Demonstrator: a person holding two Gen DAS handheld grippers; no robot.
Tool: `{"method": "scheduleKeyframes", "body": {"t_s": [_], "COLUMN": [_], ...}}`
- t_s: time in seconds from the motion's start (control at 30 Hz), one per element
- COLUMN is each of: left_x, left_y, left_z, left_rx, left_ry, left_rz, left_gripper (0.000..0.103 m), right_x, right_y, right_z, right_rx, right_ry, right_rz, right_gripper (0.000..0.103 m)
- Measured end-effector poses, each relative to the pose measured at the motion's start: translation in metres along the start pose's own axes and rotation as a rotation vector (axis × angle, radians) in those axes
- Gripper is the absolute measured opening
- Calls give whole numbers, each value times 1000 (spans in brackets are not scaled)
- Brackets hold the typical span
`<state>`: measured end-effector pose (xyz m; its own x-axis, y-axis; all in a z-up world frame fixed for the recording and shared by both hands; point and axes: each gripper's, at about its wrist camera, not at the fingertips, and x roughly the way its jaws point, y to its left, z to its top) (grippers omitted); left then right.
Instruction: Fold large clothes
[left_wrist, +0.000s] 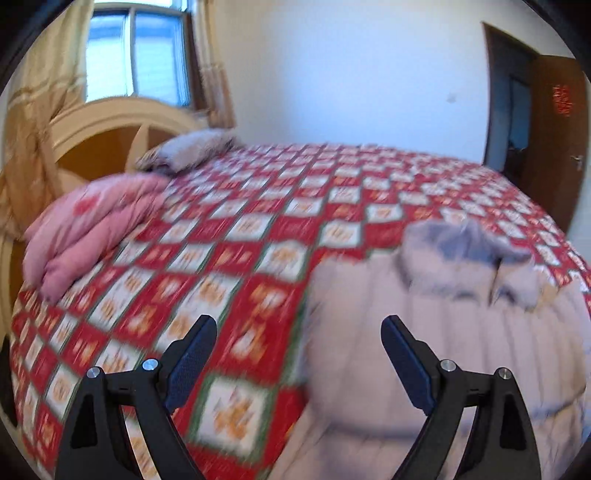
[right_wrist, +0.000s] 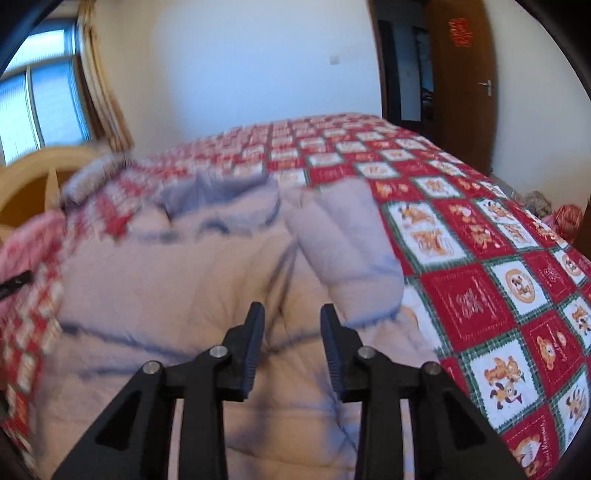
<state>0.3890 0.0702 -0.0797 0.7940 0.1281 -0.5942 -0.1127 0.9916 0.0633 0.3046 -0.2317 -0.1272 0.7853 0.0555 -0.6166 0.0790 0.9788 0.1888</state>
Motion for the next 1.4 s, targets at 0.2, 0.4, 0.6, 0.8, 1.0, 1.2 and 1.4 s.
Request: {"method": "scheduleKeyframes", "body": {"t_s": [0.2, 0.4, 0.6, 0.8, 1.0, 1.2, 1.4], "left_x": [86, 127, 137, 140, 141, 142, 142], "left_y": [-43, -42, -32, -33, -34, -33, -34], "left_z": [-1, -47, -52, -55, -55, -55, -55], "left_rx": [68, 32, -49, -61, -51, -45, -44], "left_ry": [119, 219, 268, 289, 287, 284, 281], "left_rz": [34, 3, -41, -47, -36, -27, -24], "left_gripper": [91, 92, 101, 102, 102, 102, 102], "right_x": [33, 102, 113, 115, 116, 117, 116], "right_y": [41, 56, 51, 54, 53, 54, 55], "right_z": [35, 12, -12, -16, -17, -17, -18], "right_rx": [-47, -95, -124, -140, -145, -148, -150], "right_ry": [9, 136, 145, 149, 151, 149, 148], "right_rz": [67, 27, 11, -9, -16, -20, -25], "right_gripper": [35, 35, 35, 35, 35, 35, 35]}}
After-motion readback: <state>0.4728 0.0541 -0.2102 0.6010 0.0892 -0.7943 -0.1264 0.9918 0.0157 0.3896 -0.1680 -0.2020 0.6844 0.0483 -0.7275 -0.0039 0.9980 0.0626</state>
